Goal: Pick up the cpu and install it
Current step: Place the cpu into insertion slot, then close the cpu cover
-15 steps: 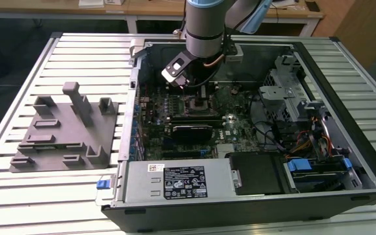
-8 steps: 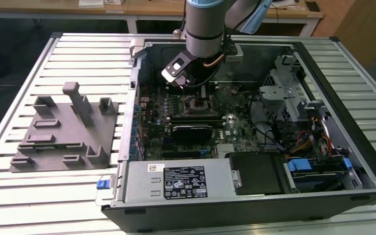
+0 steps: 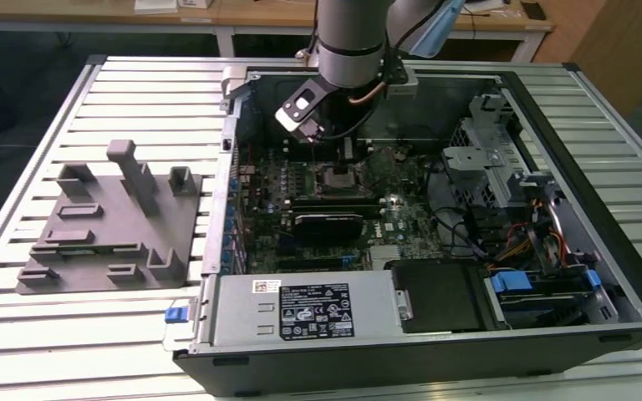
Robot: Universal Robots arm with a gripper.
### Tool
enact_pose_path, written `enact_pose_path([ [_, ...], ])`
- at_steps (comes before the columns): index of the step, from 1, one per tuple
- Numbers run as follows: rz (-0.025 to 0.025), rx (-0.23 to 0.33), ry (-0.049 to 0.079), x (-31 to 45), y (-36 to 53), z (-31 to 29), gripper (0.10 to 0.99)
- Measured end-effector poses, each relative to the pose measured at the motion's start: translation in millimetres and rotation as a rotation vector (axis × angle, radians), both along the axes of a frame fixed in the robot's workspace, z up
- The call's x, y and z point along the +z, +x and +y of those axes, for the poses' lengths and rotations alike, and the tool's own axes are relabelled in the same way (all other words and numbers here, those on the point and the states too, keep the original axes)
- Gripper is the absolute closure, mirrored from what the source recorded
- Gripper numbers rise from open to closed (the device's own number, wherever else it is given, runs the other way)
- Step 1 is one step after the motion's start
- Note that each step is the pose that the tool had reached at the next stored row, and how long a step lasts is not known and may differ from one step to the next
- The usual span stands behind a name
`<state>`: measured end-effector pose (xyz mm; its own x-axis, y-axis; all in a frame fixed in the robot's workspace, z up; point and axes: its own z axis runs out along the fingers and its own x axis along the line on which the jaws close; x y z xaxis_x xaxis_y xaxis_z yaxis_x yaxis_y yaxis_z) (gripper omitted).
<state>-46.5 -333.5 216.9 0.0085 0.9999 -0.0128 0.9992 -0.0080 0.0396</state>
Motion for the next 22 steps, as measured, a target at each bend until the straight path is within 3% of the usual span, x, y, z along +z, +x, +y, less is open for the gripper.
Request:
enact_pose_path([
  [11, 0.0, 0.0, 0.0, 32.4, 0.0, 0.0, 0.98],
  [22, -0.0002, 0.0, 0.0, 34.0, 0.0, 0.0, 0.98],
])
